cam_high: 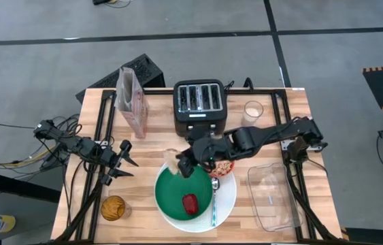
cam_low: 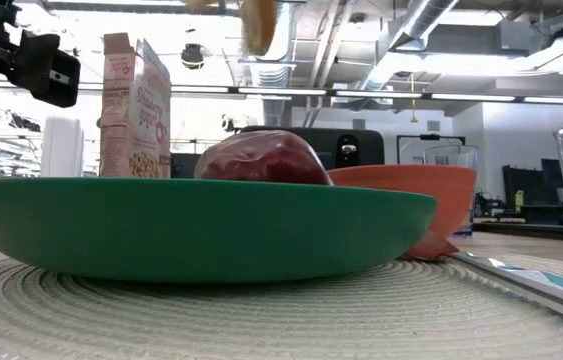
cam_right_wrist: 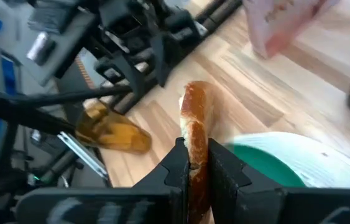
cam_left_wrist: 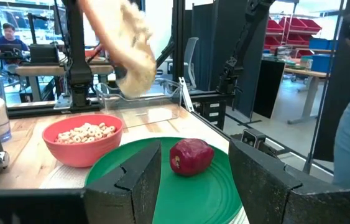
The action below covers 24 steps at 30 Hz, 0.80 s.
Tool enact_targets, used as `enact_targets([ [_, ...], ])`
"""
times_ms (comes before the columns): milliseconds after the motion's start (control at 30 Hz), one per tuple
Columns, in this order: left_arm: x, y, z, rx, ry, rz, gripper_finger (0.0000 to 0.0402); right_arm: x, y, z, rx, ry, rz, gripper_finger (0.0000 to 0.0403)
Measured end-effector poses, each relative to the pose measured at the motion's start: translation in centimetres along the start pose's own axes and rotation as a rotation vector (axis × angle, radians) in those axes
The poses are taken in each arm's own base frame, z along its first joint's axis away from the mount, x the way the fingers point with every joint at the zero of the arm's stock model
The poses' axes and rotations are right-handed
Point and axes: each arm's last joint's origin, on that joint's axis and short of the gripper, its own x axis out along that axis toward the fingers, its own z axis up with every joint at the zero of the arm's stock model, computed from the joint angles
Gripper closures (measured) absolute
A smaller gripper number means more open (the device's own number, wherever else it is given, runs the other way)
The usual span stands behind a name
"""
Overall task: Arrange a breakfast setting
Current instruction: Put the bread on the plate
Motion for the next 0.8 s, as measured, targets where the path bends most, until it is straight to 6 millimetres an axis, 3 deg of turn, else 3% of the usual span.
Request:
enact_targets([
  [467, 0.0, 0.0, 0.0, 0.000, 0.000, 0.000, 0.0226, 4.3, 1.5, -3.1, -0.005, 0.018, 0.032, 0.0343],
  [800, 0.0, 0.0, 0.0, 0.000, 0.000, -0.001, 0.0226, 5.4, 2.0, -4.8, -0.033, 0.049, 0.027, 0.0343],
])
